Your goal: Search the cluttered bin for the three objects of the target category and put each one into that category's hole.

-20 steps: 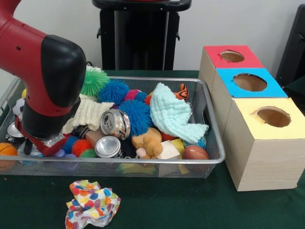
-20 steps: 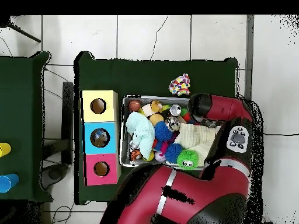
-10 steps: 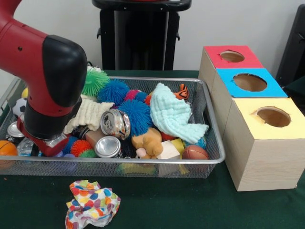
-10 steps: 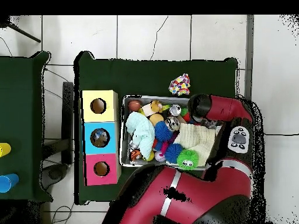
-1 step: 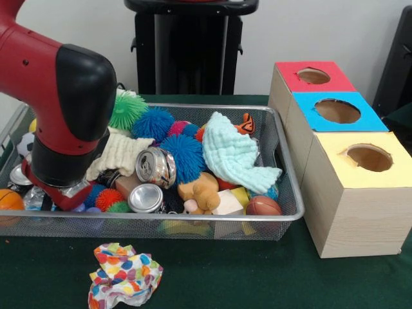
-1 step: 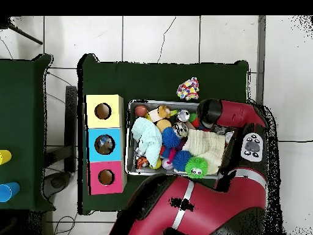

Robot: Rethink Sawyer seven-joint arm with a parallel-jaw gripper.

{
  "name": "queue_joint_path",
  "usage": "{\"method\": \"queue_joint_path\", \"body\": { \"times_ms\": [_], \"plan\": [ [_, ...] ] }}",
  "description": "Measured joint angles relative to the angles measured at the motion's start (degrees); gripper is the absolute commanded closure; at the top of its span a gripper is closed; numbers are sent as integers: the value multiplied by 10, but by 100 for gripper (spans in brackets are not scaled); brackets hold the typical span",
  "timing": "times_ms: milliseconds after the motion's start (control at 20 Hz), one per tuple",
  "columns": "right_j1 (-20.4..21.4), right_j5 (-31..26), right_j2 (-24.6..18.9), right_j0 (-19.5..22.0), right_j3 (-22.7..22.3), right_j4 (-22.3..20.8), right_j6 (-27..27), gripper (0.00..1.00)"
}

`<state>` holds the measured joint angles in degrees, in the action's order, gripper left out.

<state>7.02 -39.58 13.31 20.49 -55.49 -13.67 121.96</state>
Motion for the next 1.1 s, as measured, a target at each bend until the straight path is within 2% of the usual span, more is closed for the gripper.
{"method": "queue_joint_path", "body": {
  "times_ms": [200,450,1100],
  "plan": [
    [8,15,-4,0,-10,-3,0,100],
    [33,47,-16,4,-45,-3,0,100],
    [94,48,-61,23,-83,-3,0,100]
  ]
}}
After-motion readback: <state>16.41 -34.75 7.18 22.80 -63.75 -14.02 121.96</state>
